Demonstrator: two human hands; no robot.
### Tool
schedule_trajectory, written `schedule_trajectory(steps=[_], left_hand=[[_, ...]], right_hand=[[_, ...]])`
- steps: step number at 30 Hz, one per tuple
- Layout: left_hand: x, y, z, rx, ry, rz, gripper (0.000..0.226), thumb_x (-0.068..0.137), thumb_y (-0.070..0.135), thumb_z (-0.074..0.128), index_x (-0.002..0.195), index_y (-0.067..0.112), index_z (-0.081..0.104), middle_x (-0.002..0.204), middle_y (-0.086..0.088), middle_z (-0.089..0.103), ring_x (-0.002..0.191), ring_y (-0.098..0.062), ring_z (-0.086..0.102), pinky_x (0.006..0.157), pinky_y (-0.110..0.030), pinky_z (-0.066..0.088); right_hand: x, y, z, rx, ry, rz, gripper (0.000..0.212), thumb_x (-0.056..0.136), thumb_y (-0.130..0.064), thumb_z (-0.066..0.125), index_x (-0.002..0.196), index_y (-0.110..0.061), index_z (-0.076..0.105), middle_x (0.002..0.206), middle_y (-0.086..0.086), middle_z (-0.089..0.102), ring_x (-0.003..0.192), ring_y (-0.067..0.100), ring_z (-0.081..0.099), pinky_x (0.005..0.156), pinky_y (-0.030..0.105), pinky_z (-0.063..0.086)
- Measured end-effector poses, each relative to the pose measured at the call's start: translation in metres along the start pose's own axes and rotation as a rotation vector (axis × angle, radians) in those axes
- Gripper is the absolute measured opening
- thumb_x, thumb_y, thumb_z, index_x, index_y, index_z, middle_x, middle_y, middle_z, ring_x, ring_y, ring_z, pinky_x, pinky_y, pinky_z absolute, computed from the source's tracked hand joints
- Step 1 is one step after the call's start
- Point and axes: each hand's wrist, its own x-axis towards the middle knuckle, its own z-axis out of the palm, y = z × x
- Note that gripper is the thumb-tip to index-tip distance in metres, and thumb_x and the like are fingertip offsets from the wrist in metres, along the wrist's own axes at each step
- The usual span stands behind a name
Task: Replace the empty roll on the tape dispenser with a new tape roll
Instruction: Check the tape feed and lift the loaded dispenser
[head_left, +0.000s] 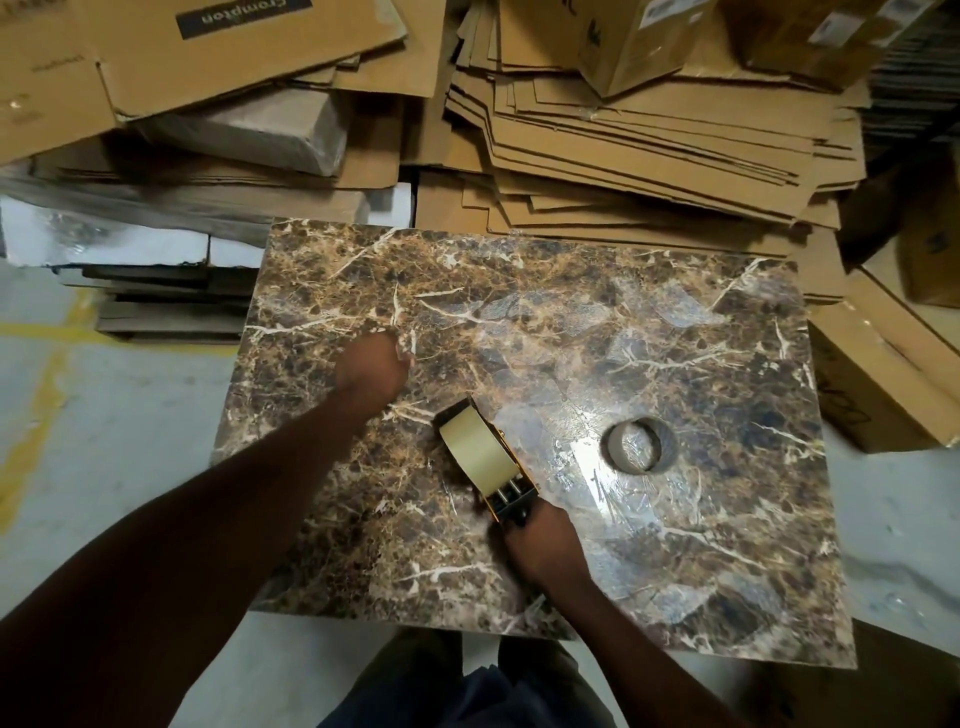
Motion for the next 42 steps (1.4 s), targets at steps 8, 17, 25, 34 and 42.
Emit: schedule_trajectory(steps=[8,17,25,34,42], left_hand=[[-0.048,-0.012,0.057,0.305,-0.055,0.585,0.06,0.086,0.003,0.06,0.143,0.02,0.051,0.151,-0.009,0.053,0.139,-0.029,0.048,0.119,-0.052,0.035],[-0.098,-0.029,0.075,0.498,-0.187,0.709,0.072,0.089,0.018,0.046,0.159,0.017,0.031,0.173,-0.003,0.01,0.159,-0.029,0.005,0.126,-0.059,0.013],[-0.12,-0.005,0.074,0.436,-0.229,0.758,0.072,0.087,0.011,0.053,0.157,0.021,0.037,0.17,0.003,0.021,0.158,-0.024,0.013,0.127,-0.056,0.014],[-0.152,0.03,0.069,-0.268,-0.257,0.401,0.053,0.078,0.04,0.074,0.13,0.033,0.067,0.122,0.008,0.071,0.109,-0.01,0.065,0.096,-0.035,0.055],[-0.186,0.06,0.056,-0.207,-0.305,0.407,0.057,0.082,0.025,0.074,0.138,0.023,0.063,0.134,-0.005,0.068,0.122,-0.024,0.063,0.093,-0.023,0.039]], right_hand=[[-0.011,0.025,-0.002,0.034,-0.017,0.017,0.02,0.088,-0.026,0.066,0.106,-0.017,0.071,0.093,0.004,0.076,0.069,0.016,0.064,0.063,0.026,0.047],[-0.015,0.037,-0.002,0.024,-0.02,0.001,0.017,0.089,-0.028,0.066,0.104,-0.02,0.07,0.099,0.005,0.077,0.081,0.021,0.07,0.076,0.034,0.058],[-0.032,0.065,-0.005,-0.011,-0.02,0.018,0.022,0.088,-0.034,0.065,0.106,-0.022,0.07,0.103,0.005,0.077,0.089,0.025,0.073,0.079,0.035,0.057],[-0.054,0.087,-0.01,-0.01,0.001,0.047,0.021,0.088,-0.035,0.067,0.101,-0.019,0.072,0.098,0.006,0.078,0.089,0.025,0.073,0.074,0.031,0.052],[-0.065,0.094,-0.02,0.009,-0.028,0.029,0.017,0.089,-0.026,0.063,0.097,-0.015,0.073,0.096,0.009,0.077,0.089,0.026,0.072,0.075,0.033,0.055]])
